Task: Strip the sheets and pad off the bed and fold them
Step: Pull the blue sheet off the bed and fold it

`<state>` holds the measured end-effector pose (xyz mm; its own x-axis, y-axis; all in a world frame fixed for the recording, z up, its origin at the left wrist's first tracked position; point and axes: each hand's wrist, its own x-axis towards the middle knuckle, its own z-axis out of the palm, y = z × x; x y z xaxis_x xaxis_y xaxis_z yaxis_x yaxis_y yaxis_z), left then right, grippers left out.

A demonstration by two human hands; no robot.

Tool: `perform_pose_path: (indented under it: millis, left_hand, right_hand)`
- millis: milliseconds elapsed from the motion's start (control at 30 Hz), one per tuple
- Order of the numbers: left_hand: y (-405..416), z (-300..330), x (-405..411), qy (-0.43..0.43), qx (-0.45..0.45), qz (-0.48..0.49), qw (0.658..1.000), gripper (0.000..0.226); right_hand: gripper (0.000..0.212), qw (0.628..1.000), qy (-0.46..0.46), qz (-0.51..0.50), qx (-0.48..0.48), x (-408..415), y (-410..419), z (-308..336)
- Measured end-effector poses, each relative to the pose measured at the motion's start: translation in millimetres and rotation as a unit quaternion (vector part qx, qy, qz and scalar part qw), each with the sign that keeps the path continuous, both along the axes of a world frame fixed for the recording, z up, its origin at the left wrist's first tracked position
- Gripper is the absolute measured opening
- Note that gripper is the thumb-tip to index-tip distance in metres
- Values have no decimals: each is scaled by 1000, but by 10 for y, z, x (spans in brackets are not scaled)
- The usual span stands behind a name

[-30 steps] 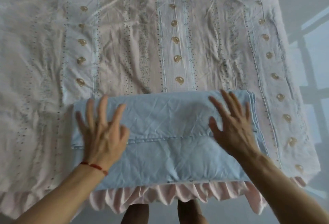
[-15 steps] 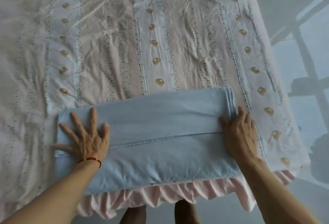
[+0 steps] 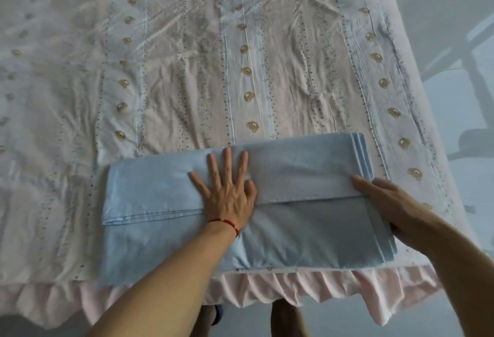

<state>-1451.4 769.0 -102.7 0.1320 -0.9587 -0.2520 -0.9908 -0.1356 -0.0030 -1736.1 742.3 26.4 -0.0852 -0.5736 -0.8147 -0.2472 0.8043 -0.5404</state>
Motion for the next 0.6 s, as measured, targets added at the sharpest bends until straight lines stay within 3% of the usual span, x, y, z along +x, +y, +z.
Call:
perform_pose_path:
  millis: [100, 200, 233, 300, 367, 433, 500, 533, 600]
  left_hand:
    - [143, 86, 47, 1, -13, -31, 999, 67]
    - [471, 164, 192, 28, 10, -69, 997, 65]
    - [589, 203, 240, 44, 34, -87, 995, 64]
    - [840, 360, 436, 108, 54, -116, 986, 61]
    - [1009, 575, 714, 276, 69, -73, 956, 55]
    - [1089, 756, 1143, 445, 48, 74, 891, 41]
    - [1003, 1014, 1666, 537, -8, 247, 806, 26]
    - [936, 1104, 1915, 583, -12, 328, 743, 25]
    - [791, 1258, 2313, 671, 10, 470, 574, 34]
  right_hand:
    - [38, 995, 29, 82, -44, 184, 14, 398]
    - [88, 969, 126, 171, -125, 616, 18, 788]
    - [88, 962, 139, 181, -149, 789, 23, 904]
    - [54, 946, 132, 217, -203, 1271, 55, 1121]
    - [31, 920, 123, 269, -256, 1794, 110, 1249]
    - [27, 896, 114, 322, -283, 2334, 203, 1201]
    - [16, 891, 97, 341, -283, 2946, 311, 980]
    - [16, 892, 90, 346, -277, 3238, 374, 827]
    - [15, 886, 76, 375, -262, 3757, 486, 527]
